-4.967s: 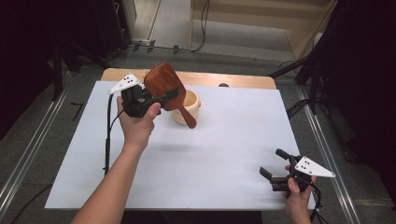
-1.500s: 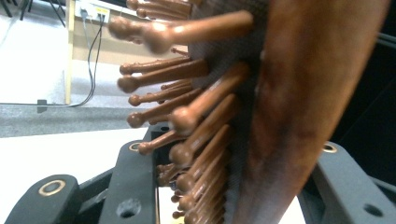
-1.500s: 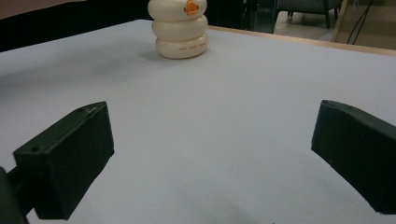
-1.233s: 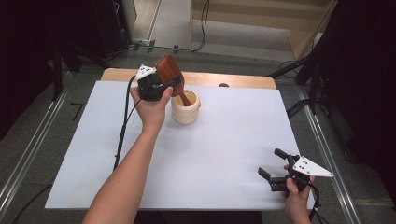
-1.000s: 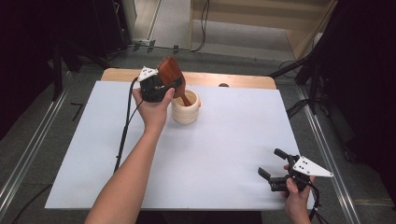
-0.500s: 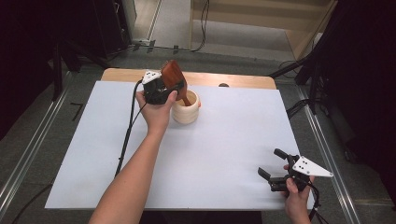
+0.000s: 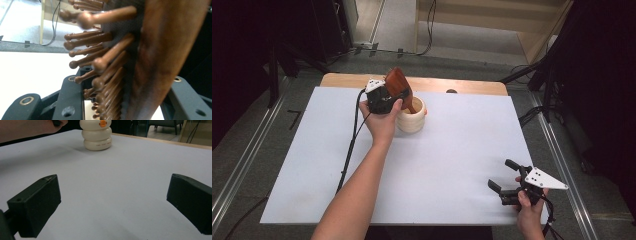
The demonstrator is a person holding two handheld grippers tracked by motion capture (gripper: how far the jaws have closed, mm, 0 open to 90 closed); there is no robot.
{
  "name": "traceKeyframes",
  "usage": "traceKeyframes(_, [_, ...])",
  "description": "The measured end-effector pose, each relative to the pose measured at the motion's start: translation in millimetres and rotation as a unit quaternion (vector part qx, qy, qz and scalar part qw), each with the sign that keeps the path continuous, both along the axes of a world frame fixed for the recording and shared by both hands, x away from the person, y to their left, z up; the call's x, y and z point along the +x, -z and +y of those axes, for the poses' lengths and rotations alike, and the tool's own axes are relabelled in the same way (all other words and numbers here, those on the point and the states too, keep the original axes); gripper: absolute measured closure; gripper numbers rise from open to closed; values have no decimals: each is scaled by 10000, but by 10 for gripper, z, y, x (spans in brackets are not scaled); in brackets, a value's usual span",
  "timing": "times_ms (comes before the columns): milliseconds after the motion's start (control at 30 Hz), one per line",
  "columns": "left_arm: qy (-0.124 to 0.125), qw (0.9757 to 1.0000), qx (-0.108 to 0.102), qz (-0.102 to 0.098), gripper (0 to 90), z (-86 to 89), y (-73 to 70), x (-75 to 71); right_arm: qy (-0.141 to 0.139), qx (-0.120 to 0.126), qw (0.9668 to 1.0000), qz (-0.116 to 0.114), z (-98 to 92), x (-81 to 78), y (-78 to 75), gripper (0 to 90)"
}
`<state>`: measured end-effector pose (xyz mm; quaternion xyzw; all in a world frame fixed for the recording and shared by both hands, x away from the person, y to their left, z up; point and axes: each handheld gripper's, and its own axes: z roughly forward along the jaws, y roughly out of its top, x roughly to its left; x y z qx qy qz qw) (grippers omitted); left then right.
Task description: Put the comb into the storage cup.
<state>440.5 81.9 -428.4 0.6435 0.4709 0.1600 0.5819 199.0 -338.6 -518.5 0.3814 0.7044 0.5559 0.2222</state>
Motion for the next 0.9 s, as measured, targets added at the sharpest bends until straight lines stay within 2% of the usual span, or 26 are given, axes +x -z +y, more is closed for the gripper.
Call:
traceKeyframes(267, [-69,10000,-69,-21,544,-16,20,0,-5,-17,10000,-8,1,3,1,0])
traceKeyframes(567, [-191,9993,-297,73,541,41,104,18,-2,-54,10000,10,3,7,2,0])
traceKeyframes(900, [-132,9995,-277,115,493,125,130,44,10,-73,10000,23,11,8,2,0])
